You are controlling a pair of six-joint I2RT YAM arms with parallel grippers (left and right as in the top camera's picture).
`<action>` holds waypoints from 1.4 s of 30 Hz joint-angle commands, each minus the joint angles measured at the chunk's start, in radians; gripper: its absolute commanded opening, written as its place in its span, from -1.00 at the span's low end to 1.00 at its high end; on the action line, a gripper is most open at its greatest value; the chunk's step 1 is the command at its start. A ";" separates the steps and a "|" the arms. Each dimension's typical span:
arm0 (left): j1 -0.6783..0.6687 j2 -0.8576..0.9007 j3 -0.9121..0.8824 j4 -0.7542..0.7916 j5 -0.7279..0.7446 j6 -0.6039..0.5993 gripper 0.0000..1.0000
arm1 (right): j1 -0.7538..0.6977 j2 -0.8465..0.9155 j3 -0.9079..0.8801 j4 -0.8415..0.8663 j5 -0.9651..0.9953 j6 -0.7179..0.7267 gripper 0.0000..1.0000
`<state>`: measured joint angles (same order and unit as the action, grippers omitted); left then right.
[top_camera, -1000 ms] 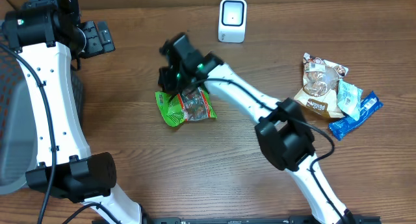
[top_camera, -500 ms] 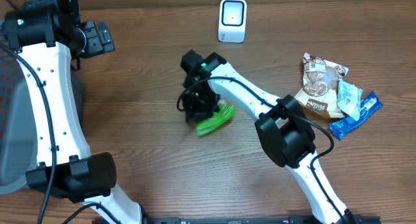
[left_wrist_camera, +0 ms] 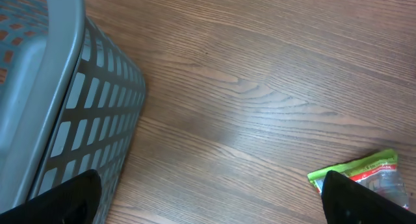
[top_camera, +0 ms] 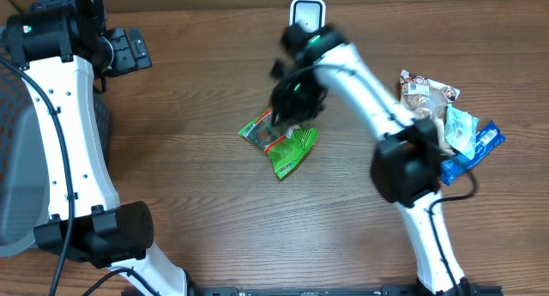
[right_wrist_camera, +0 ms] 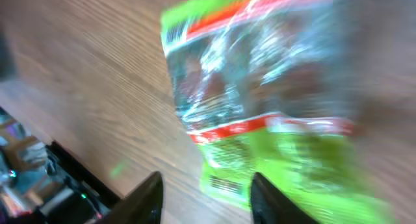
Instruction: Scan the item barcode
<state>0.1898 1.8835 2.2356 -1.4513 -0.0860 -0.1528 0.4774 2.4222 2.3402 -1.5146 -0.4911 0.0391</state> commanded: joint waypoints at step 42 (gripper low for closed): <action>-0.008 0.010 0.005 0.000 0.002 0.019 1.00 | 0.039 -0.035 -0.538 0.400 -0.017 -0.245 0.50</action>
<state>0.1894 1.8835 2.2356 -1.4513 -0.0864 -0.1528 0.5068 2.3703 1.8675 -1.1313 -0.6296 -0.2234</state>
